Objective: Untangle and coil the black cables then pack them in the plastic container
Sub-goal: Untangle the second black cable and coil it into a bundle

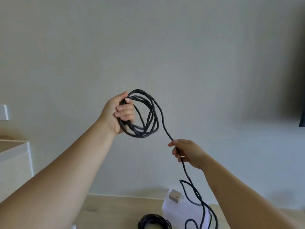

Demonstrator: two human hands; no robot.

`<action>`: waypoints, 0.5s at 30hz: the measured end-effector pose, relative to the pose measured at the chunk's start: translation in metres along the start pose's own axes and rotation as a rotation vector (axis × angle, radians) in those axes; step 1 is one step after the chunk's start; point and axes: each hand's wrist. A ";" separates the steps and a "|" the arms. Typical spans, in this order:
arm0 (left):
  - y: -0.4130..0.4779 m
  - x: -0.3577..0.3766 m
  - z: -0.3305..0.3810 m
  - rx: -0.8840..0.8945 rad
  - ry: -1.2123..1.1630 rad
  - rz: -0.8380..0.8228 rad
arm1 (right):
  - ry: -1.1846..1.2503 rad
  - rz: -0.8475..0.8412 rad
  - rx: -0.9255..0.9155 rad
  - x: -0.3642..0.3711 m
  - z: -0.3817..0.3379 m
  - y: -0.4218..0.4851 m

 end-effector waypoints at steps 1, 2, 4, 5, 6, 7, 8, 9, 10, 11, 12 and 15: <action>0.003 -0.001 -0.006 0.052 -0.061 0.036 | -0.060 -0.001 -0.009 0.008 0.001 -0.002; 0.007 -0.001 -0.011 0.110 -0.122 0.069 | -0.121 -0.002 -0.023 0.015 0.000 -0.005; 0.012 -0.006 -0.017 0.232 -0.207 0.147 | -0.248 -0.039 -0.030 0.026 0.005 -0.009; 0.014 -0.007 -0.017 0.295 -0.224 0.187 | -0.309 -0.064 -0.027 0.030 0.010 -0.011; 0.015 -0.010 -0.019 0.359 -0.232 0.233 | -0.357 -0.083 -0.015 0.034 0.019 -0.014; 0.016 -0.011 -0.020 0.418 -0.227 0.281 | -0.377 -0.085 -0.006 0.037 0.028 -0.016; 0.017 -0.013 -0.022 0.473 -0.220 0.338 | -0.366 -0.084 0.000 0.040 0.036 -0.019; 0.018 -0.014 -0.023 0.521 -0.211 0.403 | -0.345 -0.084 -0.004 0.042 0.041 -0.021; 0.019 -0.017 -0.026 0.559 -0.195 0.475 | -0.337 -0.102 -0.009 0.045 0.046 -0.022; 0.020 -0.019 -0.029 0.586 -0.155 0.531 | -0.352 -0.127 -0.021 0.049 0.046 -0.025; 0.021 -0.023 -0.033 0.606 -0.086 0.576 | -0.377 -0.157 -0.038 0.052 0.045 -0.027; 0.023 -0.036 -0.049 0.656 0.342 0.661 | -0.517 -0.231 -0.128 0.063 0.031 -0.033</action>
Point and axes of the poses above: each hand's wrist, its own y-axis towards the middle knuckle, its own x-axis out of the palm, z = x × y, and after that the axes turned 4 degrees about -y, right-handed
